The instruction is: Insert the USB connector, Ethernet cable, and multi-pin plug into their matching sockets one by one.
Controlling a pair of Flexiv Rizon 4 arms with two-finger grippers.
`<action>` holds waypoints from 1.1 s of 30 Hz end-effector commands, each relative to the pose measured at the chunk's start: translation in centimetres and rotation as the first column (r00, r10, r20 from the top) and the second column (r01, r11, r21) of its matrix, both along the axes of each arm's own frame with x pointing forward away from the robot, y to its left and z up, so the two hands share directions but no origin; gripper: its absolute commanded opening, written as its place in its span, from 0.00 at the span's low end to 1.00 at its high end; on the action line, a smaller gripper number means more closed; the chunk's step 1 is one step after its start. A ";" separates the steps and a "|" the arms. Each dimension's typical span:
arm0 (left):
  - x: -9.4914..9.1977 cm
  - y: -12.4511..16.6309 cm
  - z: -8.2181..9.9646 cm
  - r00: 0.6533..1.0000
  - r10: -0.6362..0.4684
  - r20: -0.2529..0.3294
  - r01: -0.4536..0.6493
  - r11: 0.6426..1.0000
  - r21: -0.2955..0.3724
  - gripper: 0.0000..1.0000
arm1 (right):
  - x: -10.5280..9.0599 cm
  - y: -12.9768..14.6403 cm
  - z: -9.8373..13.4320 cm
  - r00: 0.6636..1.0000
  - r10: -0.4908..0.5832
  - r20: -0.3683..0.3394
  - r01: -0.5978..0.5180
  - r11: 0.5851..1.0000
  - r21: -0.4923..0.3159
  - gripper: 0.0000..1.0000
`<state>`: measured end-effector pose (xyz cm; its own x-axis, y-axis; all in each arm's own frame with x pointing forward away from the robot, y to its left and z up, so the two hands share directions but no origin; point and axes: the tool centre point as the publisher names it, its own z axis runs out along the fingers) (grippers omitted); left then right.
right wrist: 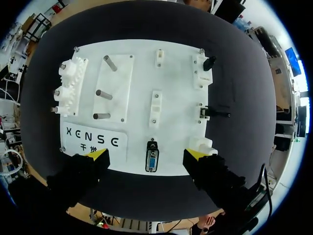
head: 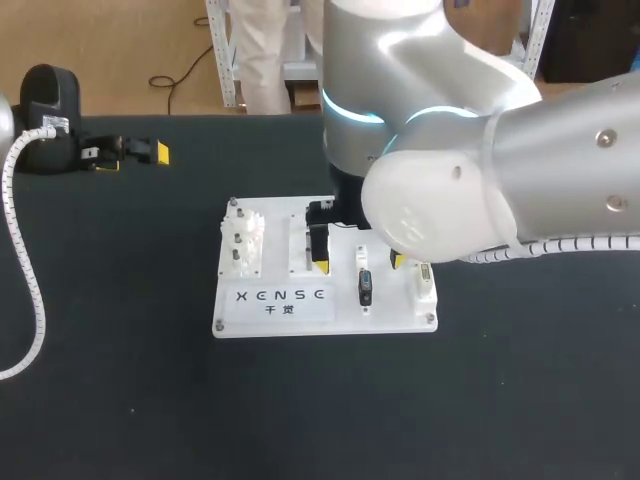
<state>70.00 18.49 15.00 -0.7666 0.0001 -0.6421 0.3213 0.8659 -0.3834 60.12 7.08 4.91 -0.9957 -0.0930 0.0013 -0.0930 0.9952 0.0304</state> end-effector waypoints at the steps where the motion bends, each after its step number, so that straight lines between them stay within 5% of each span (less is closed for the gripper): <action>1: 0.0 0.0 0.0 1.000 0.000 0.000 0.000 1.000 0.000 1.00 | -0.3 0.0 -0.1 1.000 0.003 0.006 -0.003 1.000 0.004 1.00; 16: 0.0 0.0 0.0 1.000 0.000 0.000 0.000 1.000 0.000 1.00 | -2.6 -0.4 -0.5 0.999 0.012 0.033 -0.012 1.000 -0.013 1.00; 33: 0.0 0.0 0.0 1.000 0.000 0.000 0.000 1.000 0.000 1.00 | -2.8 -0.6 -2.4 1.000 -0.024 0.018 0.025 0.999 -0.044 1.00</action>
